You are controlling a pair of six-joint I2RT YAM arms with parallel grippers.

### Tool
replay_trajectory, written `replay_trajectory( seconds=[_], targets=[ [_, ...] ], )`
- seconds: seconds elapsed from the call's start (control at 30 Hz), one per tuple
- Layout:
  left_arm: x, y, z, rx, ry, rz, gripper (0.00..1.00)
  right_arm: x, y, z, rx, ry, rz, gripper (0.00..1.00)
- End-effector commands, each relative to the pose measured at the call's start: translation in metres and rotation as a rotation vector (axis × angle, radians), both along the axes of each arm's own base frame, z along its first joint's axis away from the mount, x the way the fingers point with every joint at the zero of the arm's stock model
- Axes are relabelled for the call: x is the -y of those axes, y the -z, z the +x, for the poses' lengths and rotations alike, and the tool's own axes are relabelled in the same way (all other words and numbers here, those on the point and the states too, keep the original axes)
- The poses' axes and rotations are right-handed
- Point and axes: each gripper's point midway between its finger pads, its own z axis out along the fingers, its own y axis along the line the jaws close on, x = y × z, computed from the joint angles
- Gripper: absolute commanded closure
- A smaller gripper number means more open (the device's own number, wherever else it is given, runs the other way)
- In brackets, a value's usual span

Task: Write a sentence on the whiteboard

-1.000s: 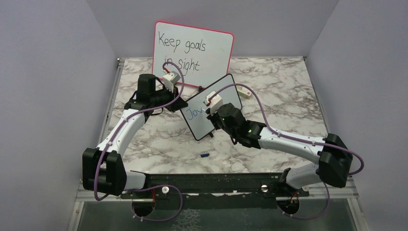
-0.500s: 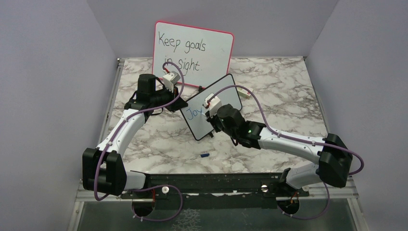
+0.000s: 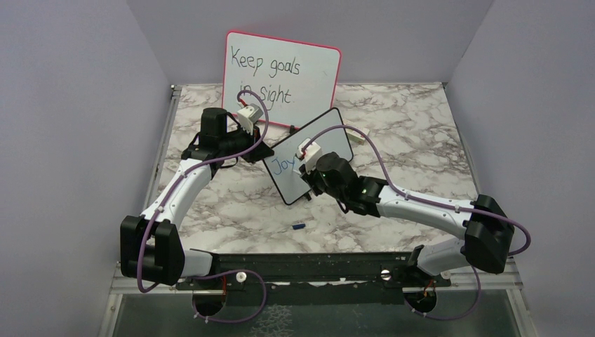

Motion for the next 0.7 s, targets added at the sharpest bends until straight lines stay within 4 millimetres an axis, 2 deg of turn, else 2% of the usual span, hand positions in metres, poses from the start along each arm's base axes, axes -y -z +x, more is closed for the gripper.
replay_trajectory(
  seconds=[0.0,0.37,0.6,0.67],
  targets=[
    [-0.013,0.036,-0.001,-0.073,-0.047,0.108,1.0,-0.004,-0.001,-0.006,-0.026,-0.034,0.014,1.0],
    [-0.013,0.035,-0.001,-0.069,-0.048,0.108,1.0,-0.005,-0.007,-0.009,-0.028,-0.051,0.026,0.99],
    [-0.014,0.036,-0.001,-0.067,-0.051,0.115,1.0,0.009,-0.035,0.001,0.061,0.016,0.071,1.0],
    [-0.014,0.036,-0.001,-0.068,-0.05,0.116,1.0,0.015,-0.038,0.007,0.073,0.035,0.08,1.0]
  ],
)
